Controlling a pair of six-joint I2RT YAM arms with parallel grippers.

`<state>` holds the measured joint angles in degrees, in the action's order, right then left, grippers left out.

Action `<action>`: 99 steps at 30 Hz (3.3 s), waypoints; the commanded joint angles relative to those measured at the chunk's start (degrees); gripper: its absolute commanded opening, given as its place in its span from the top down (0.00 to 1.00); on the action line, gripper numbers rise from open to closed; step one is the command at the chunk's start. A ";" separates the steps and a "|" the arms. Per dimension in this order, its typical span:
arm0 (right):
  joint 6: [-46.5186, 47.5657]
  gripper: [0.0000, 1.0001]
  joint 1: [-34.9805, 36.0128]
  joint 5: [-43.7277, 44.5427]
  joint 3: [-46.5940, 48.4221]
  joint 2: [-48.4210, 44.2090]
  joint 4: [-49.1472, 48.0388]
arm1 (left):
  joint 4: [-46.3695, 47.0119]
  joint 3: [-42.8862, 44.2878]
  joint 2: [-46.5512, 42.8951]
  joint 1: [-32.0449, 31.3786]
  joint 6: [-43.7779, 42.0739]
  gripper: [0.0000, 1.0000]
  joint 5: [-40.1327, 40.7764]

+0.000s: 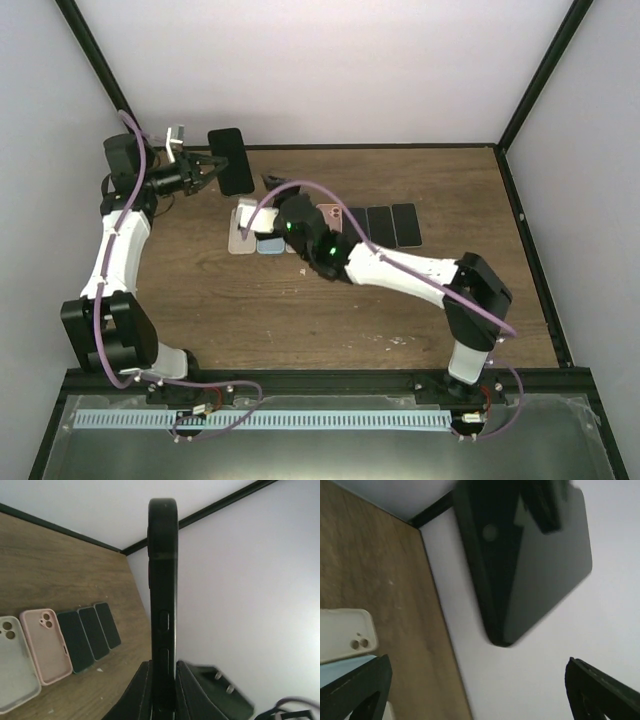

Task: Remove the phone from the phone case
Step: Place the phone at the center of the board.

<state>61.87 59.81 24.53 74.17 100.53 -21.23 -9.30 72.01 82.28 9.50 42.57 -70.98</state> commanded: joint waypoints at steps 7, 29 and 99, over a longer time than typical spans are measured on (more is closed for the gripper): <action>-40.32 0.05 -11.62 -36.37 21.55 -4.20 42.96 | 13.59 -1.60 -4.23 0.11 -2.04 1.00 1.41; -90.65 0.39 -23.66 -83.68 26.48 -0.48 28.70 | 45.89 -9.24 -11.13 -8.31 14.91 1.00 2.90; -32.70 0.99 -80.99 -68.41 17.60 14.51 83.29 | 18.24 -8.19 -9.42 -10.20 -5.31 0.00 7.31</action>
<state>25.78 -17.89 -42.96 86.19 111.31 57.98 8.08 62.70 72.71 -0.73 38.09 -63.24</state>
